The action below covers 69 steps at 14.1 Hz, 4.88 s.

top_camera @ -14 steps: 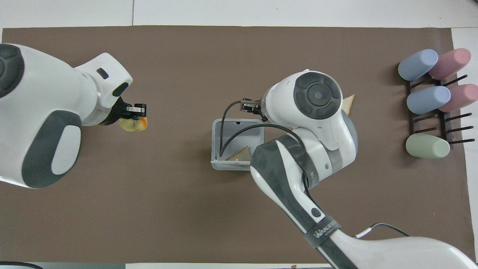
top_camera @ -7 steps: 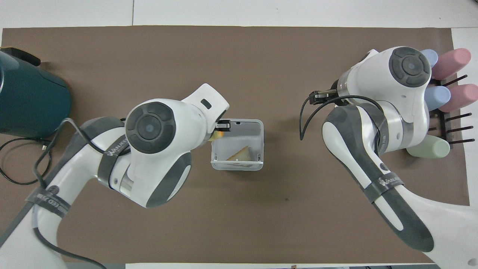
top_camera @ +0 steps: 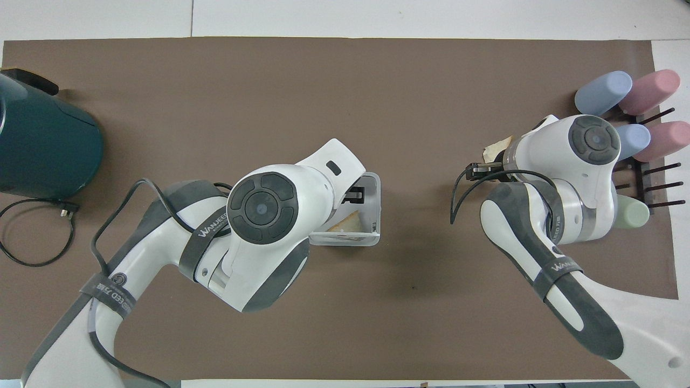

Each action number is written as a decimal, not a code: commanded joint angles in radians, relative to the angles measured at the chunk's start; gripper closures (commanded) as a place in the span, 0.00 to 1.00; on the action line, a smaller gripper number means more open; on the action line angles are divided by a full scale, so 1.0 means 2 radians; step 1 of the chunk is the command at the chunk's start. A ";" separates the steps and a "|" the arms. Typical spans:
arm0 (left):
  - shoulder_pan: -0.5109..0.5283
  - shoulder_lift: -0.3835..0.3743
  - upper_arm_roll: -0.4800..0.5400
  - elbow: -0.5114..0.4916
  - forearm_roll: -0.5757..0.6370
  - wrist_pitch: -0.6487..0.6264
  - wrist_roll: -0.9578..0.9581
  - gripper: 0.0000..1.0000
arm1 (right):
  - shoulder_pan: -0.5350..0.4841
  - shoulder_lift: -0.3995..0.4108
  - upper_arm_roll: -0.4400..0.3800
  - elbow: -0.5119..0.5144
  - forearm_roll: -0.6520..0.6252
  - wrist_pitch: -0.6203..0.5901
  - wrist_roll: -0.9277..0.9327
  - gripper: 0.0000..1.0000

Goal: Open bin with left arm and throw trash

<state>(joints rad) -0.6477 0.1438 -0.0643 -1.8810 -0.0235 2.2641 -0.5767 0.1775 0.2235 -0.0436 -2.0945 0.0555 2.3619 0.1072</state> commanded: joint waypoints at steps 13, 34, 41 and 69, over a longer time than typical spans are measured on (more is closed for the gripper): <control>0.183 -0.079 0.008 -0.001 -0.005 -0.145 0.156 0.00 | -0.027 0.031 0.004 -0.009 -0.042 0.062 -0.024 0.55; 0.315 -0.096 0.009 0.135 0.005 -0.351 0.320 0.00 | 0.205 0.027 0.024 0.204 0.031 -0.128 0.372 1.00; 0.315 -0.101 0.012 0.130 0.006 -0.358 0.324 0.00 | 0.203 0.025 0.026 0.194 0.092 -0.126 0.449 1.00; 0.322 -0.103 0.011 0.127 0.006 -0.360 0.326 0.00 | 0.128 0.013 0.018 0.223 0.101 -0.129 0.518 0.00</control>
<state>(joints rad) -0.0144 -0.0405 -0.0345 -1.6036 -0.0195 1.5504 0.0612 0.5129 0.2636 -0.0119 -1.6787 0.2764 2.1989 1.3297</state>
